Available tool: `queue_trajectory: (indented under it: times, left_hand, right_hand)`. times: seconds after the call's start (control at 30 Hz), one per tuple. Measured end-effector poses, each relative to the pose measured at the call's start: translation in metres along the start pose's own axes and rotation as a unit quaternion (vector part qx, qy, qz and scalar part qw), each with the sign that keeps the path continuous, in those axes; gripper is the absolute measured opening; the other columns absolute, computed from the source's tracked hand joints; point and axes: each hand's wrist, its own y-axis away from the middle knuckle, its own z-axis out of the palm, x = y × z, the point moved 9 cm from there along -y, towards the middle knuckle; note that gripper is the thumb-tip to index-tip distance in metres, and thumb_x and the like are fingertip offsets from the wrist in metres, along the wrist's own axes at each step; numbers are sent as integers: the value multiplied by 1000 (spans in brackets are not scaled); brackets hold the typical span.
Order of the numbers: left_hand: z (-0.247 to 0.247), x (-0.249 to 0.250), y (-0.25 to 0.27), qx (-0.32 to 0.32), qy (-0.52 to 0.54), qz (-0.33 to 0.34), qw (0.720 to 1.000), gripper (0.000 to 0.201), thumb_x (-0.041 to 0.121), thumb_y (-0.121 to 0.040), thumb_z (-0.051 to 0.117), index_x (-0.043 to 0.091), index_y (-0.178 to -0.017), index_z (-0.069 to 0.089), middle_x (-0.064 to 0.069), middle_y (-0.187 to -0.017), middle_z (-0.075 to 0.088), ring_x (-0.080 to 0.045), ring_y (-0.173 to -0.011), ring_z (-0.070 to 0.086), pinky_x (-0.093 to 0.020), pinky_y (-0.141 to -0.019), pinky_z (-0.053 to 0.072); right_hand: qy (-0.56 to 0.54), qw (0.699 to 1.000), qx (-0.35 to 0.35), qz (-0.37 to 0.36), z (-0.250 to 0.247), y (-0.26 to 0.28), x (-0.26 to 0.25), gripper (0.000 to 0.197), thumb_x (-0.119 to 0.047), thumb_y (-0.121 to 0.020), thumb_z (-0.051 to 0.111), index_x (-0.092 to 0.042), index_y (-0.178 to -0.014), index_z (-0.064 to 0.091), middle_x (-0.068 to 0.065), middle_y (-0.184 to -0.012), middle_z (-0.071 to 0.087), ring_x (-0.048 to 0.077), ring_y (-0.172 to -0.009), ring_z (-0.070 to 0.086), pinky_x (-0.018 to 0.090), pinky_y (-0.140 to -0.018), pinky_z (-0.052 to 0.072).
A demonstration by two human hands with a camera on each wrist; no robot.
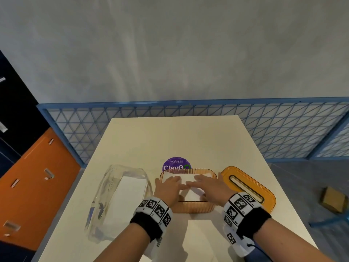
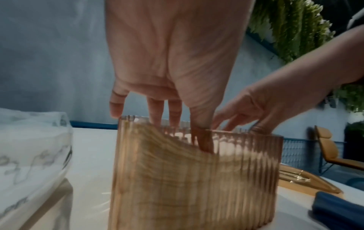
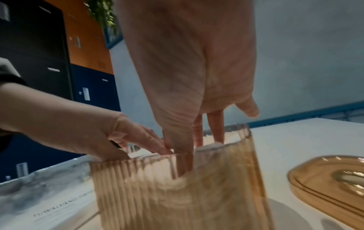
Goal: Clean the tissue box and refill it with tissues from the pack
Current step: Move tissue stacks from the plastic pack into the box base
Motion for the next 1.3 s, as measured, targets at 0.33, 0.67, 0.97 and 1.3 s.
queue_trajectory:
  times: [0.33,0.67,0.97,1.3]
  left_hand:
    - [13,-29,-9,-79,-47,-31,995,57,19,-99,42,49,-143,22,5,-159,14,-13,-146,16,-73,-104,-7]
    - [-2,-16,6,-14,-108,-34,993,57,13,-94,45,38,-142,27,-2,-139,42,-26,-137,25,-57,-105,22]
    - [-40,-105,52,247,201,-141,937,32,17,-95,47,22,-125,58,-1,-128,56,-22,-119,47,-37,-95,43]
    - [70,-138,55,7,149,-351,924,46,35,-91,54,13,-129,39,-9,-135,31,-27,-126,34,-35,-97,42]
  right_hand:
    - [-5,993,-96,70,5,2,13,51,-38,-101,22,-31,-151,9,0,-160,4,24,-147,11,54,-118,2]
    - [66,994,-77,27,1,9,7,62,-29,-98,42,-38,-149,8,4,-160,7,26,-146,16,53,-117,8]
    - [-179,964,194,39,-35,16,45,39,-19,-96,49,-23,-134,48,0,-141,41,17,-124,46,27,-95,42]
    - [-417,889,74,174,28,3,56,57,-34,-102,25,-26,-150,-4,19,-131,52,30,-97,59,50,-88,53]
